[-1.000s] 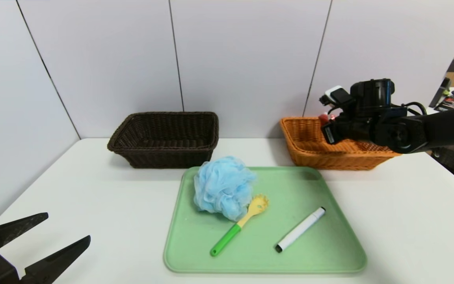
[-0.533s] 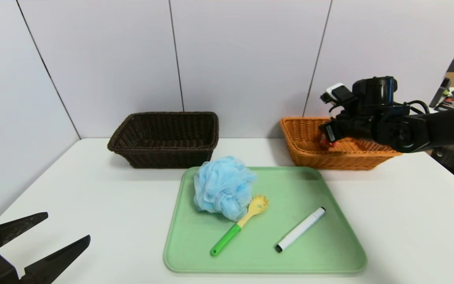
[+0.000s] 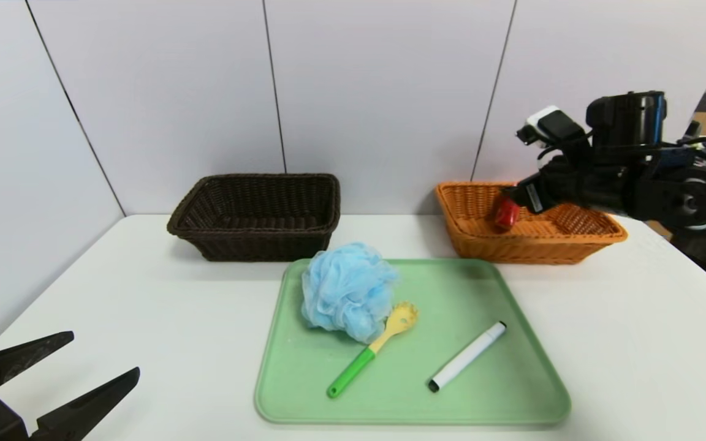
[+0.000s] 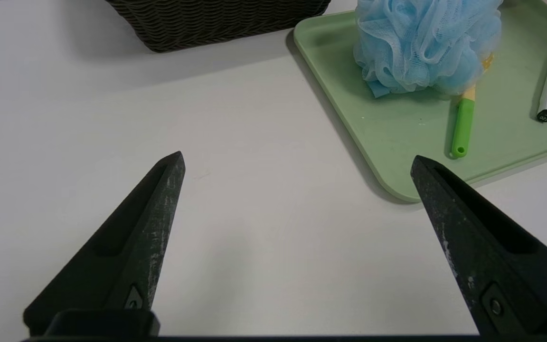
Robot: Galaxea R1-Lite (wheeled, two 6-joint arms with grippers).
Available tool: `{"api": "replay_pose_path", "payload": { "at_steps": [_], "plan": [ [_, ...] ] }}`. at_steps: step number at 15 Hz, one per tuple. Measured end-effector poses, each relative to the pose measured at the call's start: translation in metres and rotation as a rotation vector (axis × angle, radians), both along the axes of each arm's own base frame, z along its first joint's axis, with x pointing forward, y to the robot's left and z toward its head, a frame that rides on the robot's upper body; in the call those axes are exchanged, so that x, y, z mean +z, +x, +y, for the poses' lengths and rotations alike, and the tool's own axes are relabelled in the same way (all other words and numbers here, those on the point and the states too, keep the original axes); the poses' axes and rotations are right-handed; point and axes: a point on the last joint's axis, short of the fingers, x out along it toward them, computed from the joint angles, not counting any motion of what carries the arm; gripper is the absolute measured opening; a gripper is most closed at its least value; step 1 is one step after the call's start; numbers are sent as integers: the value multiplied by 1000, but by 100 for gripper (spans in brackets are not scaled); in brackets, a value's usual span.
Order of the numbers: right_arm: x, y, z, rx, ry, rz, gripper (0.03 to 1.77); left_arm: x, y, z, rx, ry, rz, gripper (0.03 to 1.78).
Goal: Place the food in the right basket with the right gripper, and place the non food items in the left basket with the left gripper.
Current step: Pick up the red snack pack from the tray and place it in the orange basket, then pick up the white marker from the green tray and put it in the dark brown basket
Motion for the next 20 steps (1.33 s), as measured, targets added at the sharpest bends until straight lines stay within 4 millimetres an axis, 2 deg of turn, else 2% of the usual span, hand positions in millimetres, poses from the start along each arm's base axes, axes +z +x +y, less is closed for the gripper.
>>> {"api": "replay_pose_path", "payload": {
  "at_steps": [2,5,7,9,11,13,15,20],
  "plan": [
    [24,-29,6,39,-2,-40,153,0,0,0,0,0,0,169],
    [65,-85,17,121,16,-99,159,0,0,0,-1,1,0,169],
    [86,-126,22,187,38,-110,162,0,0,0,-1,2,0,169],
    [94,-166,25,257,77,-55,164,0,0,0,-2,4,-2,169],
    [90,-193,23,319,77,44,165,0,0,0,-5,12,-7,169],
    [85,-207,19,395,27,116,167,1,-1,0,-7,14,-12,169],
    [74,-212,16,439,-66,176,168,1,-1,0,-7,13,-16,169],
    [48,-198,24,523,-208,271,169,3,-2,0,-9,14,-29,169]
  ]
}}
